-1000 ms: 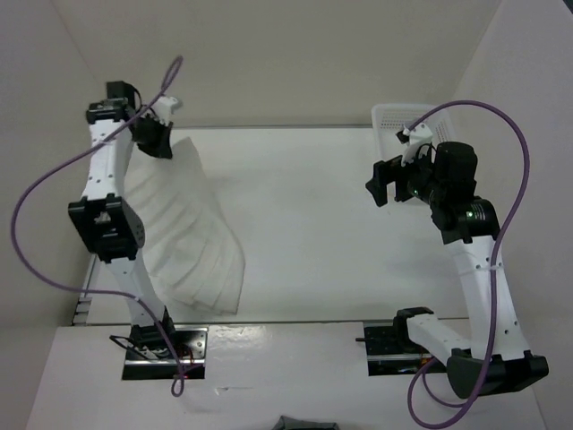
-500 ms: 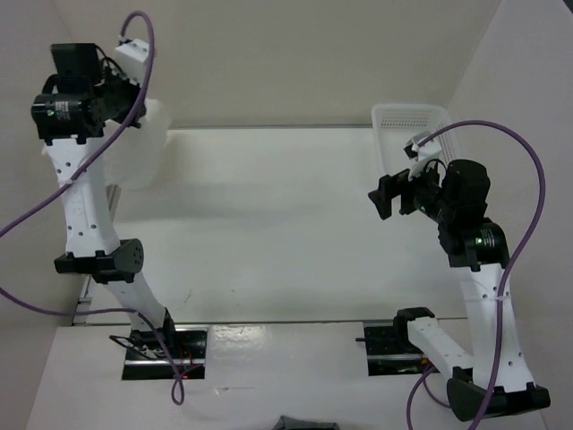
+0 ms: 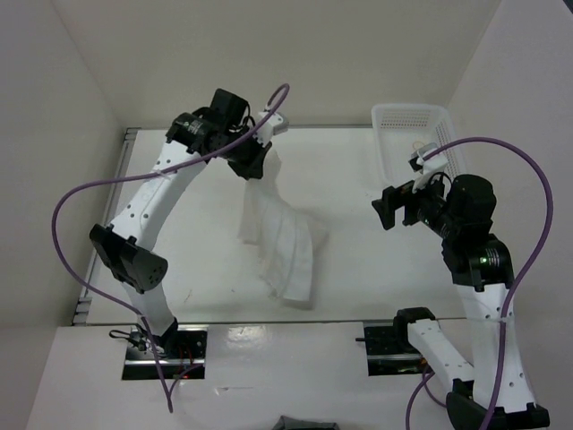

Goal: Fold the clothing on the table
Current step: Flatten the skirt out

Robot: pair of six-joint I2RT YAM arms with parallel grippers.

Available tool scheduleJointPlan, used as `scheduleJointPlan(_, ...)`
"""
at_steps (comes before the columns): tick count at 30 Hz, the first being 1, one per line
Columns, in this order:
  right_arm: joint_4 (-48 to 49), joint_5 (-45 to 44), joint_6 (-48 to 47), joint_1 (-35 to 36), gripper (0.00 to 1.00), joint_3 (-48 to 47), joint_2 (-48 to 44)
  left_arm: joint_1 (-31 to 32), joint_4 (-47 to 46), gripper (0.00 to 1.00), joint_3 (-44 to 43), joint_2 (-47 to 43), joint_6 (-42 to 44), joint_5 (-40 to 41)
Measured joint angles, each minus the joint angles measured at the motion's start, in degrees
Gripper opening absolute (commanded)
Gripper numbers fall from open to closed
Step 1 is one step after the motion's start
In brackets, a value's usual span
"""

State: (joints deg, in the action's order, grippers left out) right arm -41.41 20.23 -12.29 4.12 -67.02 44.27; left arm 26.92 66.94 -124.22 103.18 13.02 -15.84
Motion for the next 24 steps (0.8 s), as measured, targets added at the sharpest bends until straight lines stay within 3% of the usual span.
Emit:
scheduleJointPlan(6,-0.22,-0.59,0.0,-0.04,0.99,0.0,-0.04,1.01,-10.21,0.0,18.8,-0.94,-1.53,-2.47)
scheduleJointPlan(13,-0.2,-1.46,0.17,-0.04,0.99,0.31,0.31,0.17,-16.98,0.0,26.51,-2.19,-1.9,-0.85)
scheduleJointPlan(21,-0.24,-1.57,0.24,-0.04,0.99,0.22,6.45,-15.72,-21.29,0.0,38.62,-6.88,-0.98,5.25)
scheduleJointPlan(24,-1.62,-1.68,0.61,0.68,0.99,-1.46,14.43,-17.44,-21.03,0.01,43.58,-8.63,-0.9,8.04)
